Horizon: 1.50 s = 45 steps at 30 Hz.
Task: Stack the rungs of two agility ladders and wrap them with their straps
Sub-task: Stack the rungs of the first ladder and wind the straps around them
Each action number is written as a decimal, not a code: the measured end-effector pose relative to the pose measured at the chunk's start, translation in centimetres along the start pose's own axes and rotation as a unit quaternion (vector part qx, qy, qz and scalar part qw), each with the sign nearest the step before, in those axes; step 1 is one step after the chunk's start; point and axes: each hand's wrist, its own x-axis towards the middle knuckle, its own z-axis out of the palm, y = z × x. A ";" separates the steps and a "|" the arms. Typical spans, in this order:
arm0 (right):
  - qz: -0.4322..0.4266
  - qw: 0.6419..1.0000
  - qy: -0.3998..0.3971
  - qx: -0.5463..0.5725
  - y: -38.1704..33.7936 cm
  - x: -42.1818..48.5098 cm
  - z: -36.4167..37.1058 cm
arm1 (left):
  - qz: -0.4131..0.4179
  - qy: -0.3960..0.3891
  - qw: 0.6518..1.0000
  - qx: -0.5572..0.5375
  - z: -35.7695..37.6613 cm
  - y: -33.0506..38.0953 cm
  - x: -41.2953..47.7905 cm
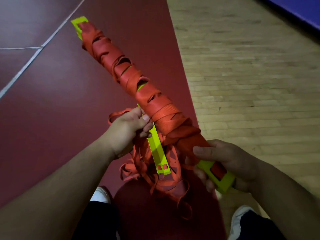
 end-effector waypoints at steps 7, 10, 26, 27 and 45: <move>0.058 0.984 -0.117 0.121 0.2 0.1 0.0 | -0.004 -0.064 0.996 -0.060 1.0 0.2 -0.1; 0.098 0.967 -0.184 0.147 0.8 0.2 -0.2 | -0.028 -0.099 0.990 -0.101 1.0 -0.2 -0.2; -0.050 0.785 0.357 -0.504 2.5 3.5 0.6 | -0.063 0.111 0.988 0.085 3.3 -2.3 0.9; -0.039 0.804 0.355 -0.476 2.1 3.5 0.2 | -0.066 0.095 0.987 0.109 3.0 -2.2 0.7; 0.082 0.996 -0.039 -0.022 1.0 0.2 -0.3 | 0.006 -0.063 0.998 0.008 -0.2 -1.1 -0.4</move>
